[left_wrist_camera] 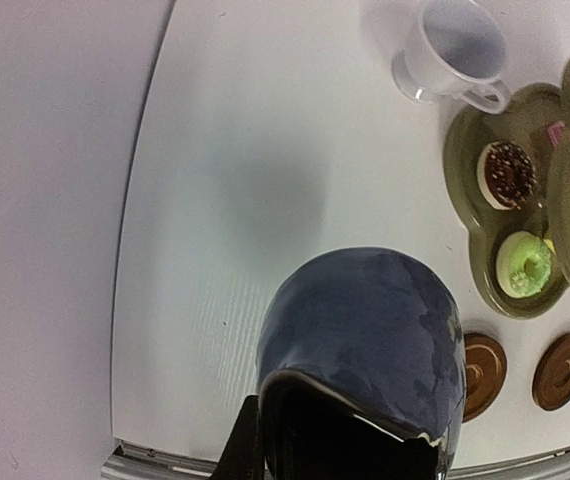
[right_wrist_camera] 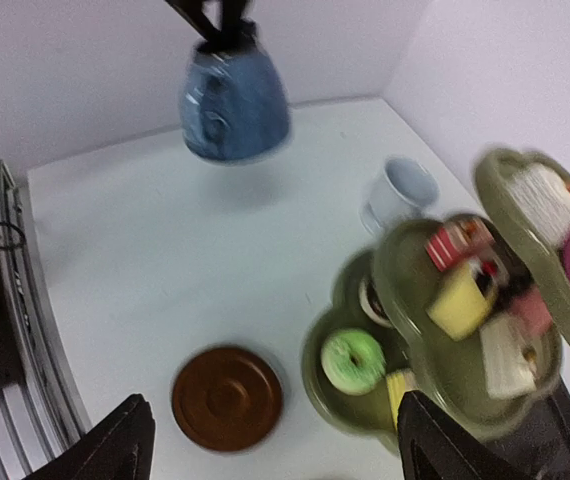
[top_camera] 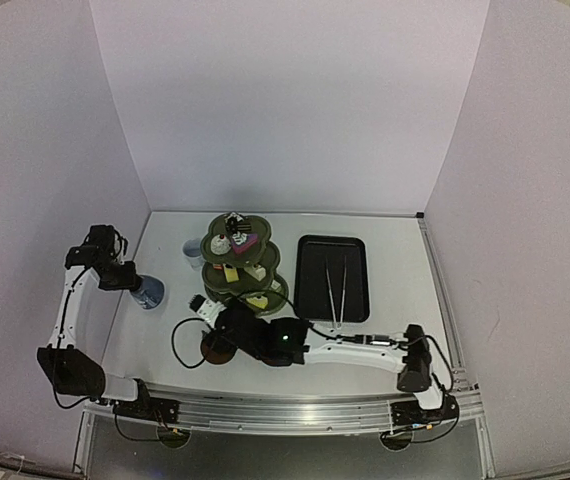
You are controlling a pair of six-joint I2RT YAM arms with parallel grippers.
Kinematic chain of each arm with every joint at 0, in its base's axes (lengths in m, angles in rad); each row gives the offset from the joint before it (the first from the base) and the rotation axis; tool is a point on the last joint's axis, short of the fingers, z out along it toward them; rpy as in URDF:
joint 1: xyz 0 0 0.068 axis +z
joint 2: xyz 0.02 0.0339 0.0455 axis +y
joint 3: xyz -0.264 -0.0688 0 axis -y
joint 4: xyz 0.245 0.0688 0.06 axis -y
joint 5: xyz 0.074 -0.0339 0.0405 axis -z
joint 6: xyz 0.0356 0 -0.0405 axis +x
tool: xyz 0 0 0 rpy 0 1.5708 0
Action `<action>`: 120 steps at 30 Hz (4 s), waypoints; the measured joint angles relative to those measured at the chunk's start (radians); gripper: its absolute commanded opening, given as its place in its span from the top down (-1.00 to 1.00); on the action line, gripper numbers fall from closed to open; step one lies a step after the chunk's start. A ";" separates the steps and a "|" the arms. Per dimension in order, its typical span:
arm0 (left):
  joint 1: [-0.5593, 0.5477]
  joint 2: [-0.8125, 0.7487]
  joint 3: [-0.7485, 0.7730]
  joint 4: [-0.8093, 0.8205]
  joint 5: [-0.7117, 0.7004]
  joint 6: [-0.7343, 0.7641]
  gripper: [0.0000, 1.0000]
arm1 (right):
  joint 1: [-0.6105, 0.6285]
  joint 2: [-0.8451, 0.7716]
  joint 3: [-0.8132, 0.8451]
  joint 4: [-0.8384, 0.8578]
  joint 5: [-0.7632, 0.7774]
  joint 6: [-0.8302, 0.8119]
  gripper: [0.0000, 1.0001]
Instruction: Serve the afternoon tea
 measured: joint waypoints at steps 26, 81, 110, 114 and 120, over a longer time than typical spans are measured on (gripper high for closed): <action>-0.199 -0.338 -0.213 -0.054 0.071 -0.241 1.00 | 0.064 0.554 0.462 0.499 0.068 -0.316 0.01; -0.039 -0.438 -0.277 0.237 0.423 -0.290 -0.99 | -0.299 -0.267 -0.648 0.557 -0.772 0.072 1.00; 0.258 -0.203 -0.552 0.560 0.959 -0.194 -0.99 | -0.547 -0.290 -1.340 1.513 -1.134 -0.176 1.00; 0.258 -0.218 -0.569 0.594 0.998 -0.234 -0.99 | -0.546 -0.261 -1.372 1.574 -1.139 -0.196 1.00; 0.258 -0.227 -0.586 0.626 1.019 -0.261 -0.99 | -0.546 -0.253 -1.407 1.638 -1.149 -0.236 1.00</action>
